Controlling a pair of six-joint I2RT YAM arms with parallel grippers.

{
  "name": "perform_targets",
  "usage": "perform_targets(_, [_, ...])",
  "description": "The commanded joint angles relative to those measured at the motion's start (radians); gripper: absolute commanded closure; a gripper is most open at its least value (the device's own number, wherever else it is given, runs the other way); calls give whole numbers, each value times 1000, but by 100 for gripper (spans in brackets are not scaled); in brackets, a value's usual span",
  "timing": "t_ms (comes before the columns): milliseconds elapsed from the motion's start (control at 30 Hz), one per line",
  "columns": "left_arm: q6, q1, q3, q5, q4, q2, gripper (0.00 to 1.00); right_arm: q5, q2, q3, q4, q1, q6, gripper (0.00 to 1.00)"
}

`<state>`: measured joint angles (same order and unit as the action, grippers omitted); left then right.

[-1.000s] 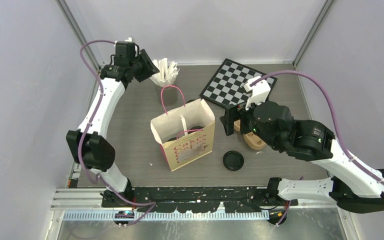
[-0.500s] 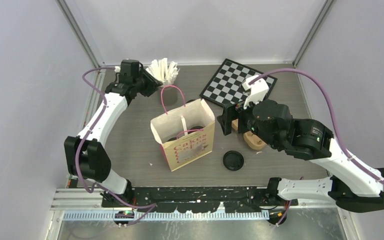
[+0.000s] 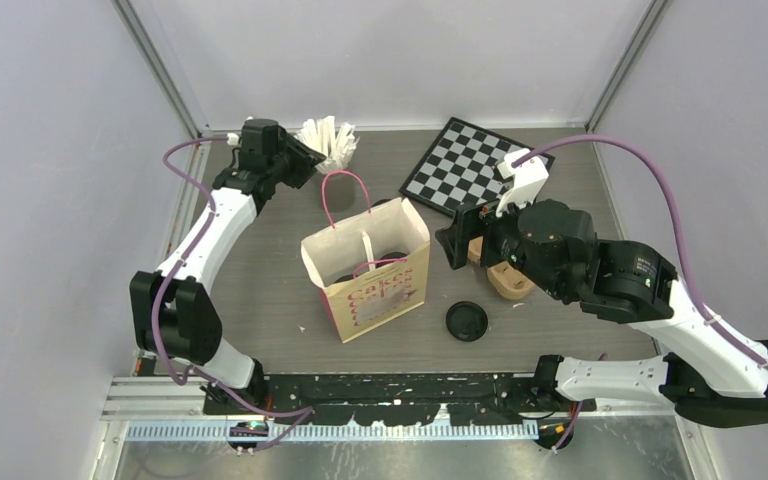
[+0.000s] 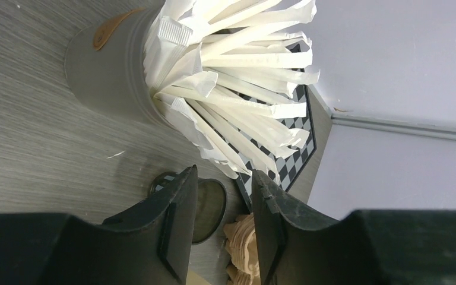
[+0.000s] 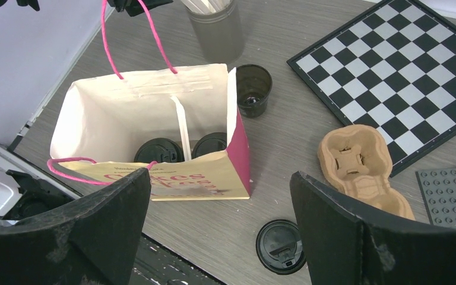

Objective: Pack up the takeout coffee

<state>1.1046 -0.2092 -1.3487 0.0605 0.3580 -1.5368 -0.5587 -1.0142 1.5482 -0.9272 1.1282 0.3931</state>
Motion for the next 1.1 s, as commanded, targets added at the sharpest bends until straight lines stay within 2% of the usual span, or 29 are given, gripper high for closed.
perform_targets(0, [-15,-4,-10,-24,-41,23,59,-8,5,20,44,-3,17,9])
perform_targets(1067, [-50,-10,-13,-44,-37,-24,68,-19,10,16,42,-3,13,9])
